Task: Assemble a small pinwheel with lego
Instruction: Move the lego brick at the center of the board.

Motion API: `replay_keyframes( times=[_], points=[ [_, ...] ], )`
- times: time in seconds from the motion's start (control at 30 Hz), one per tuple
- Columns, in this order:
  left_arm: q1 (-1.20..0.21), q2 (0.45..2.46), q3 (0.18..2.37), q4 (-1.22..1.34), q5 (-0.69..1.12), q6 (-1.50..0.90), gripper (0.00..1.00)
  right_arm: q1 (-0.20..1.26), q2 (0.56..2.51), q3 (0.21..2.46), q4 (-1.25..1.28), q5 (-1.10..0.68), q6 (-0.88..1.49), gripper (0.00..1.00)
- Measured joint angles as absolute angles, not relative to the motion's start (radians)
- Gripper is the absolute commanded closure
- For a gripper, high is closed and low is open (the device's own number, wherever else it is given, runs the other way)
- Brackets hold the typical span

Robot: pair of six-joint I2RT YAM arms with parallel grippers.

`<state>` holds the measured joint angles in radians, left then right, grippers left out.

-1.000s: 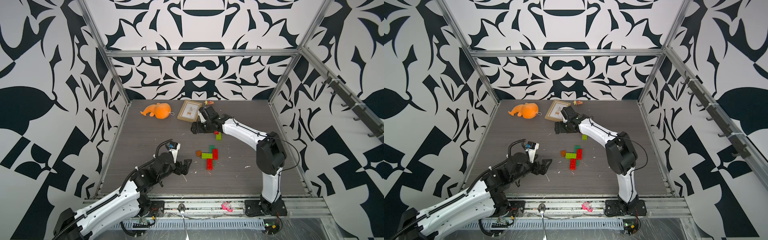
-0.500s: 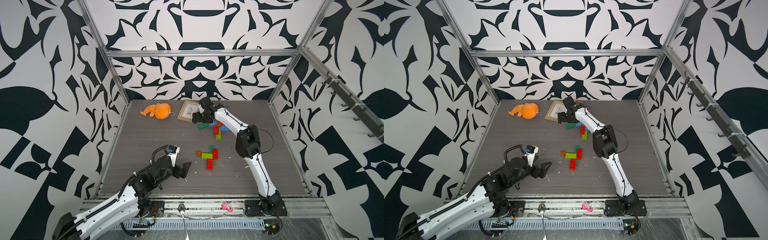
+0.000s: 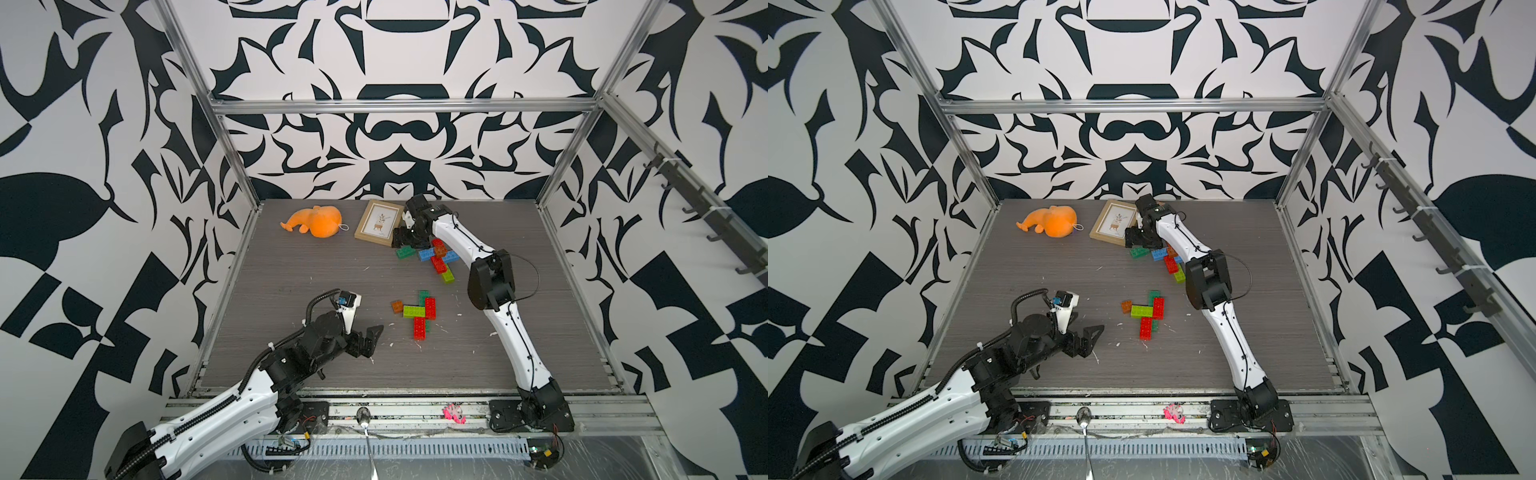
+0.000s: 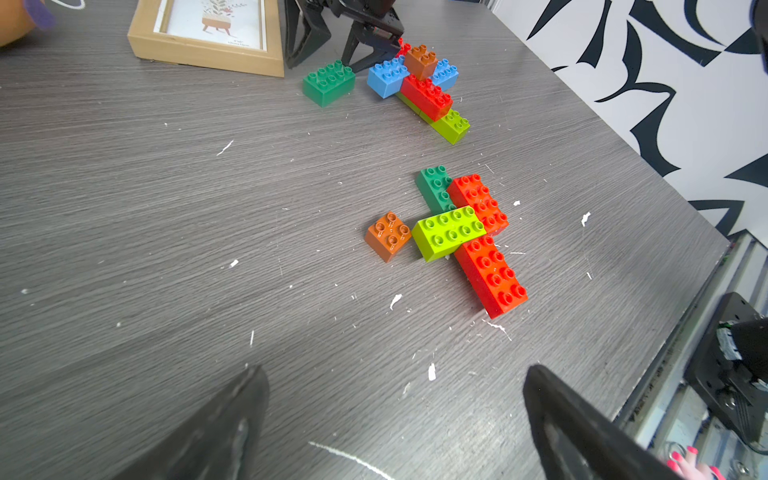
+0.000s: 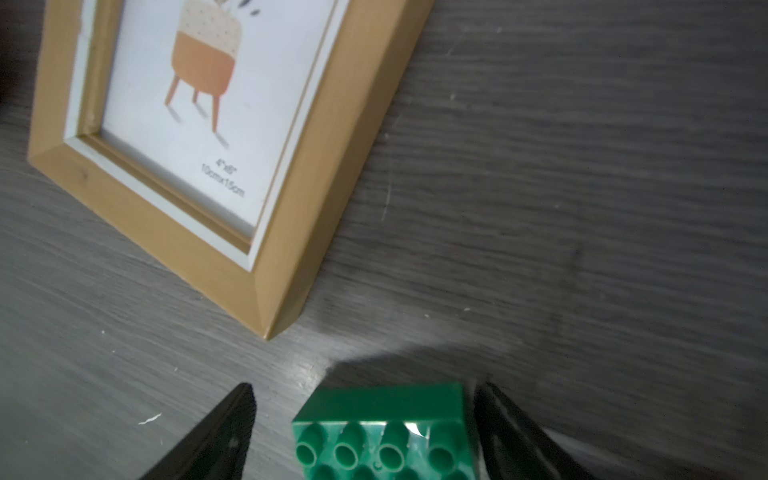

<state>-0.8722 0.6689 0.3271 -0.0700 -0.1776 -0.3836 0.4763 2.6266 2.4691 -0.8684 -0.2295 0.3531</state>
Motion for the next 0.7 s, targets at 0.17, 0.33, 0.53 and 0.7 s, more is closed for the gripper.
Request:
replay_keyframes(
  times=[0.17, 0.33, 0.53, 0.7],
  points=[
    [-0.872, 0.669, 0.327, -0.07, -0.177, -0.383, 0.0, 0.494, 2.626, 2.469, -0.869, -0.257, 0.328, 0.15],
    [-0.872, 0.67, 0.327, -0.071, -0.178, -0.38, 0.0, 0.512, 2.622, 2.449, -0.862, -0.284, 0.297, 0.17],
    [-0.872, 0.629, 0.327, -0.087, -0.218, -0.385, 0.0, 0.562, 2.536, 2.297, -0.836, -0.32, 0.244, 0.17],
    [-0.872, 0.533, 0.327, -0.11, -0.28, -0.396, 0.0, 0.647, 2.454, 2.175, -0.773, -0.334, 0.221, 0.16]
  ],
)
